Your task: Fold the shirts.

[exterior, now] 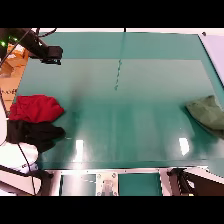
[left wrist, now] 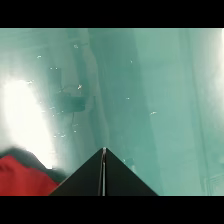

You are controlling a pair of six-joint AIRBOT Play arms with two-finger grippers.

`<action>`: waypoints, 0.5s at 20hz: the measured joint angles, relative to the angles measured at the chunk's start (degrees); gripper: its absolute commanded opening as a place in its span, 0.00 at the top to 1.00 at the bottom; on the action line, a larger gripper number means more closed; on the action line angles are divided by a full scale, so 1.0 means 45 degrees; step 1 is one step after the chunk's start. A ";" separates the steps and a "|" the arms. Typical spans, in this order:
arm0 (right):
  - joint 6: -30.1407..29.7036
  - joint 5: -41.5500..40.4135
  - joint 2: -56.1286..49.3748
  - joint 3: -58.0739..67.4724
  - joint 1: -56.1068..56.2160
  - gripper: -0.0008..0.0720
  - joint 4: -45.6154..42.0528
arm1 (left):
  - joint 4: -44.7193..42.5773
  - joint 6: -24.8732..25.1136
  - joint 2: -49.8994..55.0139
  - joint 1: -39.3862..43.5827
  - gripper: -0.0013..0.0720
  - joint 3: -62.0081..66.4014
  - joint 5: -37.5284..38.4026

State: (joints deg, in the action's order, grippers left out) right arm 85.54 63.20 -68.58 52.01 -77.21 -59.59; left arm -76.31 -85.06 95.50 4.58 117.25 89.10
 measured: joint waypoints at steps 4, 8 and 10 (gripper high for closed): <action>-0.0044 -0.1384 0.0549 -0.2195 -0.1098 0.56 0.0291 | 0.0000 -0.0005 0.0000 0.0000 0.95 0.0000 0.0000; -0.0034 -0.1248 0.0709 -0.2560 -0.1462 0.49 -0.0520 | 0.0005 -0.0005 0.0000 0.0000 0.95 0.0000 0.0005; 0.0612 -0.0267 0.0733 -0.1865 -0.1608 0.49 -0.2438 | 0.0005 -0.0005 0.0000 0.0000 0.95 0.0000 0.0010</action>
State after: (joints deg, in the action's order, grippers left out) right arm 88.29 62.00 -65.28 43.62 -84.44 -70.57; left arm -76.29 -85.08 95.50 4.58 117.25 89.14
